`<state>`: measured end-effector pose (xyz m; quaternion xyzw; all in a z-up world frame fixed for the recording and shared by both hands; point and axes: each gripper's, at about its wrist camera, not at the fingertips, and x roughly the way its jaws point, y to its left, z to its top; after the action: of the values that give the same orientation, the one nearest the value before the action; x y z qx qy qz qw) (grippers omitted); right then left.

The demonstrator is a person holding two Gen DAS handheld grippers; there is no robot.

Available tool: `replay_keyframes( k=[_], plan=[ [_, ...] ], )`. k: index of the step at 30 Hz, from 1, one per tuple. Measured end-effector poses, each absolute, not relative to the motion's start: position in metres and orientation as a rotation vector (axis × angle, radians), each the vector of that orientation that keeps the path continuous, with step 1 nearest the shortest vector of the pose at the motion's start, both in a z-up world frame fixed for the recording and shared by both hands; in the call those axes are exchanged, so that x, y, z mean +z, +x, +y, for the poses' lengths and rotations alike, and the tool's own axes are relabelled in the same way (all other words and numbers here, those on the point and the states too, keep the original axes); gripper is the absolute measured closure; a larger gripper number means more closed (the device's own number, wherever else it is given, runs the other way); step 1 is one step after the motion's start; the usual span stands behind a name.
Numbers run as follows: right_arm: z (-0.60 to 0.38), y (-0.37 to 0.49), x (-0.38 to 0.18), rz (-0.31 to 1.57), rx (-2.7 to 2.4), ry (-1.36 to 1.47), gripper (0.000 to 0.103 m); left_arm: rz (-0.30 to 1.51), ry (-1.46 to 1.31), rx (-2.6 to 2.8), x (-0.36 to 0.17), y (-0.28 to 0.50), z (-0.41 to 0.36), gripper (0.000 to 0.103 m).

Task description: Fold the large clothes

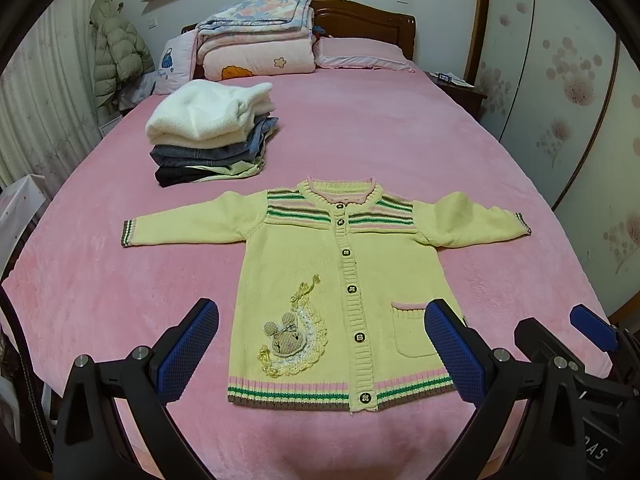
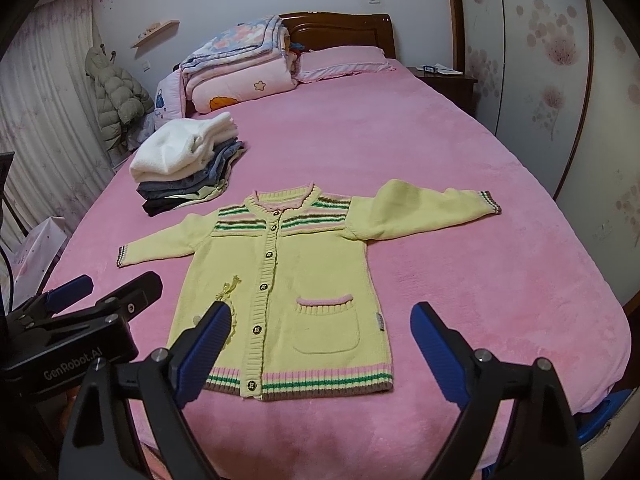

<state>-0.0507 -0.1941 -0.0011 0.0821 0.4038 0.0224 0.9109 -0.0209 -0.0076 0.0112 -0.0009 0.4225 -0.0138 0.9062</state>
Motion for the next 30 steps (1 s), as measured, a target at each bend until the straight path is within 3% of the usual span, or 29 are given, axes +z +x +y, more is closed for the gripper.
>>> replay_keyframes(
  k=[30],
  plan=[
    [-0.251, 0.003, 0.021, 0.741, 0.003, 0.194, 0.012, 0.802, 0.041, -0.040, 0.029, 0.046, -0.041, 0.001]
  ],
)
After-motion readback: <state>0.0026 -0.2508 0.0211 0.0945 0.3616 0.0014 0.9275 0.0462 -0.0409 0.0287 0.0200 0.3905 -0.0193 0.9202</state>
